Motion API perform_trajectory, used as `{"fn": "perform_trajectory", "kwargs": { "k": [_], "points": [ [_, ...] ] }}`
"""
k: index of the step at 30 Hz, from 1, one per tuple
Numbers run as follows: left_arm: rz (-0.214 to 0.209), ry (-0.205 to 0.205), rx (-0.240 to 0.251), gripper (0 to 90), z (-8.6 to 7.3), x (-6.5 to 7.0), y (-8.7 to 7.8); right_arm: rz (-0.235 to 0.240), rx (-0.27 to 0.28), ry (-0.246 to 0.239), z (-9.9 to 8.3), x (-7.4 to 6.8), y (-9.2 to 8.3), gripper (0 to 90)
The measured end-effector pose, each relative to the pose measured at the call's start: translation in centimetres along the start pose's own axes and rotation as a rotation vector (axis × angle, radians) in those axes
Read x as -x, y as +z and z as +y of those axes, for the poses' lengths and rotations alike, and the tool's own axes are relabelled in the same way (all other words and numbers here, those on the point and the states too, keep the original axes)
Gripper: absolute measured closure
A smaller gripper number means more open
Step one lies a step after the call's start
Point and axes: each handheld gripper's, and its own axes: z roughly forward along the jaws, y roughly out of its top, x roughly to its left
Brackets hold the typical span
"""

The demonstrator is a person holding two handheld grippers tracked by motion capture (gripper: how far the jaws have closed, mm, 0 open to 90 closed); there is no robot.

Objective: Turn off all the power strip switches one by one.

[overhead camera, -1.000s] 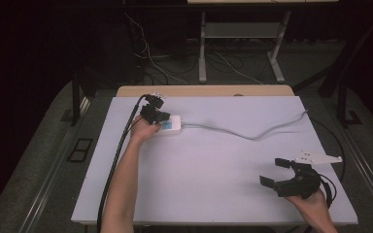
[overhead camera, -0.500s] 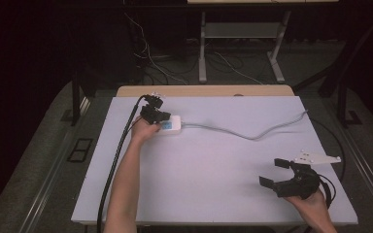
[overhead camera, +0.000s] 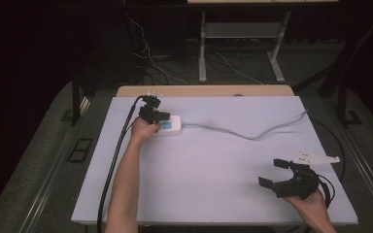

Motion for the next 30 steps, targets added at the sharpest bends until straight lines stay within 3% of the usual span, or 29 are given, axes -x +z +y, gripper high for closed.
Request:
{"fn": "perform_trajectory", "kwargs": {
  "k": [8, 17, 18, 21, 24, 30],
  "points": [
    [-0.024, -0.055, 0.019, 89.9, -0.4, -0.2, 0.1, 0.002, 0.003, -0.003, 0.0, -0.2, -0.1, 0.5],
    [0.011, -0.021, 0.018, 89.7, -0.4, 0.4, 0.0, -0.002, 0.009, 0.005, 0.0, 0.0, -0.3, 0.5],
    [0.008, -0.023, 0.043, 89.7, -0.4, 0.5, -0.3, -0.003, 0.008, 0.005, 0.0, 0.1, -0.3, 0.5],
    [0.021, 0.005, 0.017, 89.6, -0.7, 0.8, -0.6, -0.001, 0.009, 0.005, 0.0, 0.1, -0.2, 0.5],
    [0.011, -0.004, 0.061, 89.6, -1.0, 0.8, -1.6, -0.001, 0.008, 0.006, 0.0, 0.0, -0.3, 0.5],
    [0.003, 0.013, 0.100, 89.4, -1.0, 1.1, -3.7, -0.002, 0.010, 0.002, 0.0, -0.1, -0.3, 0.5]
  ]
}}
